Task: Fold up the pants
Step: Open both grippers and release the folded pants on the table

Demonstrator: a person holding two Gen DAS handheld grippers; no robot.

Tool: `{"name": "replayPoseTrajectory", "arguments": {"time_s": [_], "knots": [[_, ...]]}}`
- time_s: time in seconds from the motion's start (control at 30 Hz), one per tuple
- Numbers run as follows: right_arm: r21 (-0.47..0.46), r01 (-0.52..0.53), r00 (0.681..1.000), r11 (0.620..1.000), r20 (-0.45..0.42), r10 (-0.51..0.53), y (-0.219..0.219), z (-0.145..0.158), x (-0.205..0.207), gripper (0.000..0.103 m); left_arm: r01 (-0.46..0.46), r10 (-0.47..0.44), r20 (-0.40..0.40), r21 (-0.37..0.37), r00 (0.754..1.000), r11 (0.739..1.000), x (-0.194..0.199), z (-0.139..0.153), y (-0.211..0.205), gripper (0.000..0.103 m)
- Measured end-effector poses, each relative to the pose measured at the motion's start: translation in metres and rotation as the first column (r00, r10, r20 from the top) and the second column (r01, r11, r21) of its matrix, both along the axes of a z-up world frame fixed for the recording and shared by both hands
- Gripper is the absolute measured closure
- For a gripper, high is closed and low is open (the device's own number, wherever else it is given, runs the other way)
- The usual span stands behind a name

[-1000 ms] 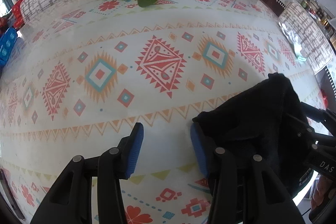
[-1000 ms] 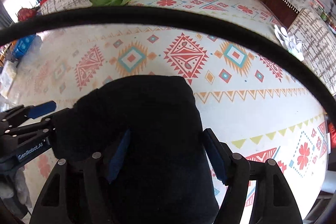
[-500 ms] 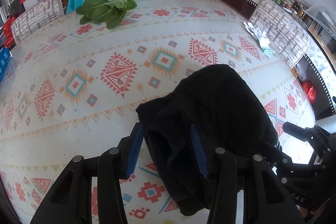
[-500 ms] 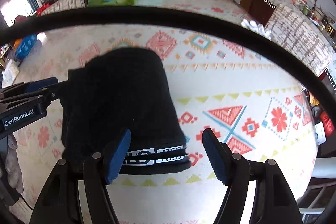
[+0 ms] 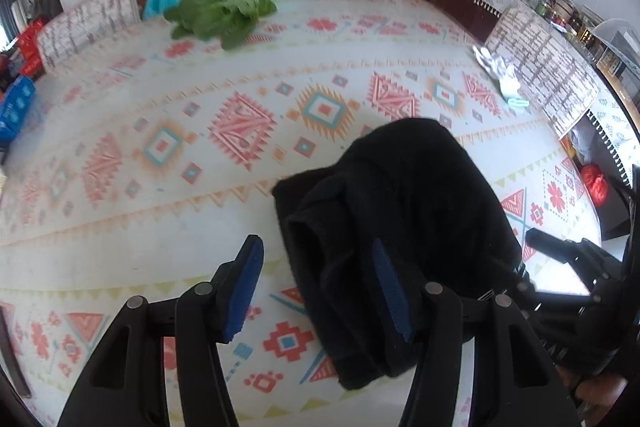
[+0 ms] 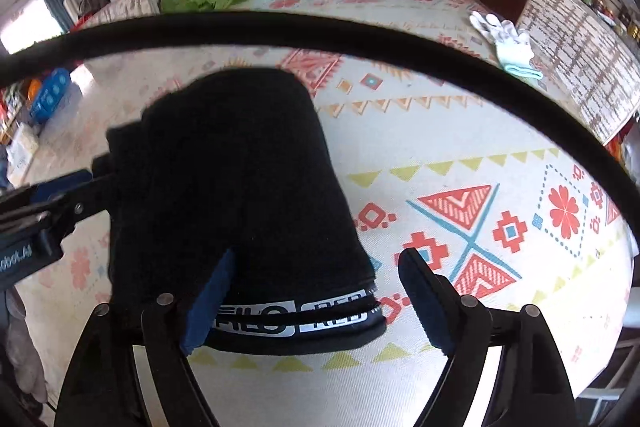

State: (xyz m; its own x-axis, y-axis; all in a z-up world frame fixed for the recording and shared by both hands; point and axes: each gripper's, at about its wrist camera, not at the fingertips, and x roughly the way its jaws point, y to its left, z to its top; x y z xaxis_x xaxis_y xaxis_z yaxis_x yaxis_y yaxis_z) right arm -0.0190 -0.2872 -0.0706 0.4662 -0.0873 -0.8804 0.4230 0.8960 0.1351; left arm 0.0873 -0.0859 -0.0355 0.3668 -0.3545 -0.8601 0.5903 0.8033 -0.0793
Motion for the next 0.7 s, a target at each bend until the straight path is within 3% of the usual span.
{"name": "replayPoseTrajectory", "arguments": {"time_s": [0.13, 0.3, 0.5, 0.7], "knots": [[-0.011, 0.032, 0.997, 0.999, 0.066, -0.031, -0.005, 0.023, -0.019, 0.016, -0.064, 0.065, 0.058, -0.017, 0.996, 0.998, -0.024, 0.027, 0.019, 0.046], [0.016, 0.061, 0.993, 0.998, 0.1, -0.063, -0.01, 0.036, -0.047, 0.016, -0.135, 0.135, 0.089, -0.006, 0.987, 0.991, -0.058, 0.038, 0.03, 0.045], [0.031, 0.061, 0.994, 0.998, 0.088, -0.063, -0.012, 0.036, -0.066, 0.016, -0.182, 0.18, 0.12, 0.009, 0.976, 0.983, -0.098, 0.039, 0.025, 0.045], [-0.011, -0.015, 0.999, 1.0, 0.052, 0.016, -0.01, 0.029, -0.079, 0.016, -0.224, 0.22, 0.129, 0.02, 0.967, 0.974, -0.121, 0.034, 0.019, 0.045]]}}
